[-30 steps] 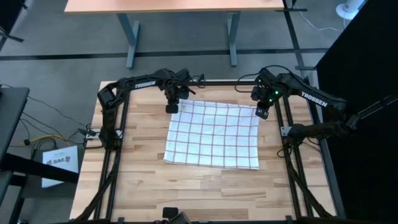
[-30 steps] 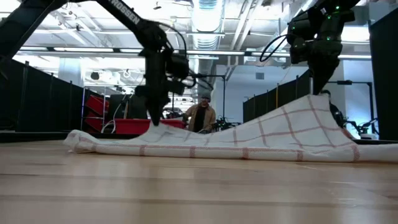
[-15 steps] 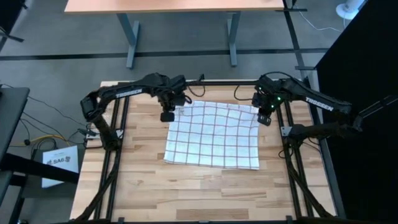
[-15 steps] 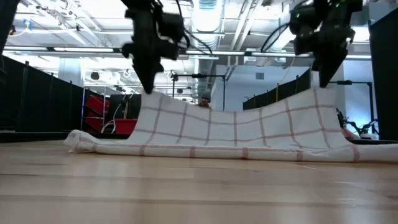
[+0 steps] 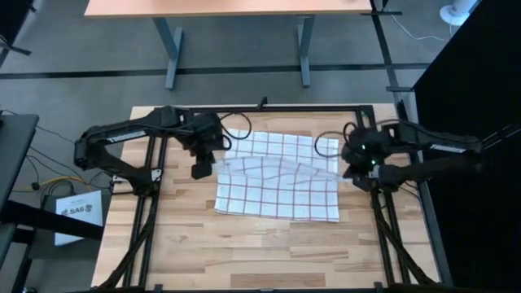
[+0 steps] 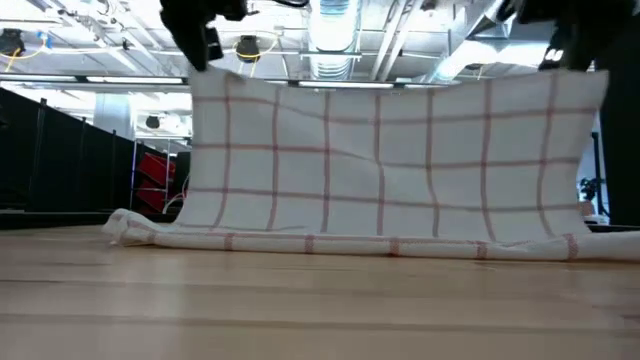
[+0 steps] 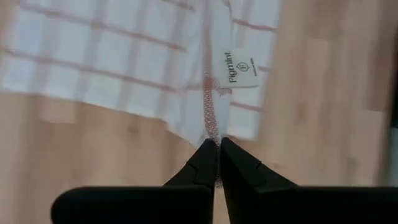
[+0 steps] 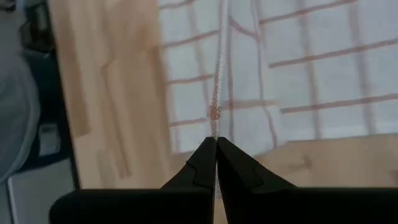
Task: Roll towel
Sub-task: Fold the white striped towel
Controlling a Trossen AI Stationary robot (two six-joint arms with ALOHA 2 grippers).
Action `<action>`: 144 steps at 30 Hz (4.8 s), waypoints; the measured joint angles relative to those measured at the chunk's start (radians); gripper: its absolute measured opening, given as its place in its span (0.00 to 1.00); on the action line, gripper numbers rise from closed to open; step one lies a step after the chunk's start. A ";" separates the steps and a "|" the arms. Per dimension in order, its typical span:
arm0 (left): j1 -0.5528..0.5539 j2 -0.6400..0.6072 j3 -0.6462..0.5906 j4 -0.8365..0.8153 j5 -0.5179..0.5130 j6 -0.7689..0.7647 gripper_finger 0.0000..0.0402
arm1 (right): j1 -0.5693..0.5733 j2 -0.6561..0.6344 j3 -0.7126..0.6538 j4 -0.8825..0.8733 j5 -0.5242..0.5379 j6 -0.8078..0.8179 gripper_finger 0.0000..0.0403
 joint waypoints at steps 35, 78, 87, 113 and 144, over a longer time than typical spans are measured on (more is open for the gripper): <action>0.341 0.053 -0.010 0.431 -0.086 0.296 0.00 | -0.428 0.001 -0.007 0.165 0.327 0.045 0.00; 0.606 0.283 -0.061 0.454 -0.122 0.427 0.00 | -0.882 0.193 -0.202 0.337 0.313 -0.259 0.00; 0.633 0.344 -0.079 0.498 -0.120 0.430 0.00 | -0.931 0.240 -0.203 0.360 0.308 -0.299 0.00; 0.581 0.354 -0.010 0.196 0.001 0.255 0.32 | -0.982 0.749 -0.027 0.698 0.004 -0.304 0.21; 0.550 0.354 -0.010 0.210 -0.019 0.248 0.32 | -0.988 0.976 0.170 0.462 0.106 -0.462 0.00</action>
